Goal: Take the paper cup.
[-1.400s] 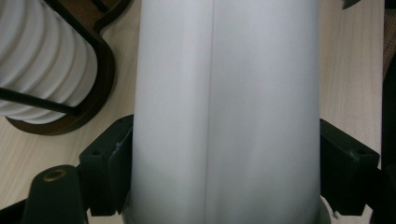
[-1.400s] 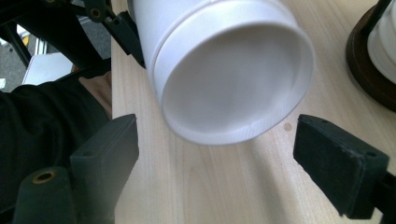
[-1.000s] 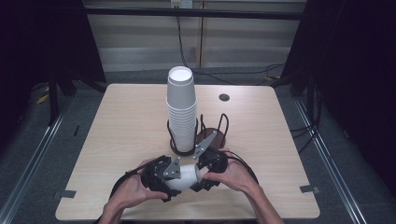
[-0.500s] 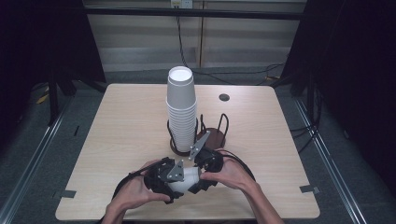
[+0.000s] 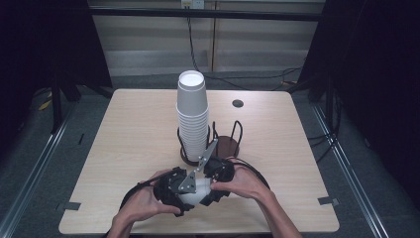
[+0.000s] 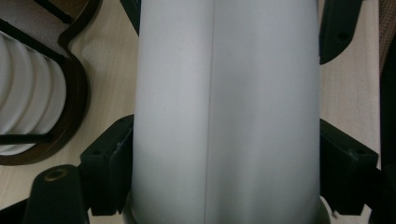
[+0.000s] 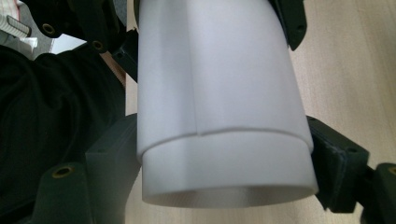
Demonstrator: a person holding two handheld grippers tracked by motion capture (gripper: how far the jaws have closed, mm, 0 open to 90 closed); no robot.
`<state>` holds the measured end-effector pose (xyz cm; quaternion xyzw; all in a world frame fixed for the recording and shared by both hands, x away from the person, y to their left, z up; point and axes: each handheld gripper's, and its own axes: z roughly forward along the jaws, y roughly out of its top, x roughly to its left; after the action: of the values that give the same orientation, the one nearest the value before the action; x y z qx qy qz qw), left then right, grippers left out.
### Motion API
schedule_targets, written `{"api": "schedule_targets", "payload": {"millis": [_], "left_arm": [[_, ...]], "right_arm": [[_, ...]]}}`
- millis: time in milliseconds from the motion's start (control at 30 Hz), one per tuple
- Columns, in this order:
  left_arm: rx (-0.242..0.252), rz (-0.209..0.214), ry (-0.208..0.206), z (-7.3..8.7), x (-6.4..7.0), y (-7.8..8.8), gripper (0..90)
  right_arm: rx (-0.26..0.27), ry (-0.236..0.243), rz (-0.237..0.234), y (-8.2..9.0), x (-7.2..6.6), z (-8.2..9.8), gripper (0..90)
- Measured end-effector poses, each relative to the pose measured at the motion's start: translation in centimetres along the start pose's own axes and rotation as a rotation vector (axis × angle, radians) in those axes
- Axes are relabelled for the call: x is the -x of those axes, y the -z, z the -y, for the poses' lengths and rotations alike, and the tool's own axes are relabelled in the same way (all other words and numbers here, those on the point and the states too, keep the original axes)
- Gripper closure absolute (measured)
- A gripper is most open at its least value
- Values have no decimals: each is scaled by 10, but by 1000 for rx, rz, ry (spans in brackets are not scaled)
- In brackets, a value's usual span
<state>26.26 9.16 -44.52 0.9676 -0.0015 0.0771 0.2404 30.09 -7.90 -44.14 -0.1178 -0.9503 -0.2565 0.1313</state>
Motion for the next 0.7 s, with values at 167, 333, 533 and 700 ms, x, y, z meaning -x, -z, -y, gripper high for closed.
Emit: {"api": "schedule_targets", "payload": {"millis": [167, 333, 533, 700], "left_arm": [[8, -3, 7, 0, 2, -1, 189], [12, 2, 6, 0, 1, 0, 189], [43, 20, 27, 1, 2, 1, 189], [36, 17, 5, 0, 2, 0, 177]], "right_arm": [[9, 39, 6, 1, -1, -3, 201], [8, 57, 20, 1, -2, -5, 211], [-7, 35, 10, 4, -4, -3, 230], [-12, 64, 5, 3, -4, -3, 236]]}}
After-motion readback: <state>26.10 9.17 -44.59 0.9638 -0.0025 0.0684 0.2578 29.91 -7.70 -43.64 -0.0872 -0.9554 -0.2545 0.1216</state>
